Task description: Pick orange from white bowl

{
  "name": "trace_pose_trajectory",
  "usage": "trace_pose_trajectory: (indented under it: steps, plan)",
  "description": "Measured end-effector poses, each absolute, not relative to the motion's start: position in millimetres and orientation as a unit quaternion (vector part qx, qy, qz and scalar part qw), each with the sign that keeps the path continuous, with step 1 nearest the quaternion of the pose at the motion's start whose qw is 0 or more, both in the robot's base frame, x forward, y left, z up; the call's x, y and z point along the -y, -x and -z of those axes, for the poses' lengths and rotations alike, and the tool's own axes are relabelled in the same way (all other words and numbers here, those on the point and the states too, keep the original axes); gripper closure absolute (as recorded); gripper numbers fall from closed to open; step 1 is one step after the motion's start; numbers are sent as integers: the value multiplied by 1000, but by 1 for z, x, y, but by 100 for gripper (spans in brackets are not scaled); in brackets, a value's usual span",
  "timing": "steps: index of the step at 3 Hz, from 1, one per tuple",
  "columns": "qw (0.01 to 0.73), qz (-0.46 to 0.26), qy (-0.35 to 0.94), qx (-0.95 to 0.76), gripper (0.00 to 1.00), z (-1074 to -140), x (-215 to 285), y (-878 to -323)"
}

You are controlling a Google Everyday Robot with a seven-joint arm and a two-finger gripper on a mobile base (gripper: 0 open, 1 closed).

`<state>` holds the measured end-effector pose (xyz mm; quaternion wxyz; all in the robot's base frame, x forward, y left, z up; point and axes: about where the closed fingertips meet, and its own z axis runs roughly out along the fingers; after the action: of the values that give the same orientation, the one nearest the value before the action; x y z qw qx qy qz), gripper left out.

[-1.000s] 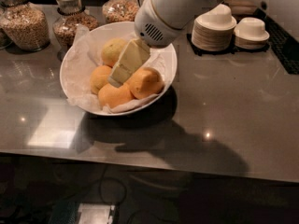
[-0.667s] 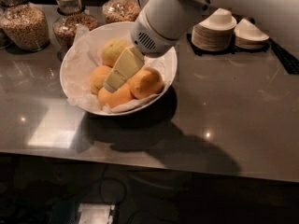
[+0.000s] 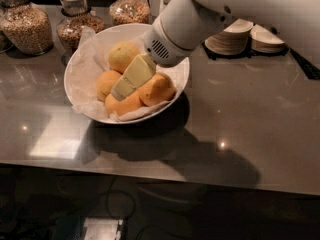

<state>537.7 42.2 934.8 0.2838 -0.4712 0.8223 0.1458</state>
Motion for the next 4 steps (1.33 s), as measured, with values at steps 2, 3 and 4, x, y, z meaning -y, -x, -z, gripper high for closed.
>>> trace_pose_trajectory:
  steps: [2,3,4]
  plan:
    - [274,-187,391,-859,0,-899,-26,-538]
    - [267,-198,370,-867,0,-885,-21,-537]
    - [265,-202,369,-868,0,-884,-22,-537]
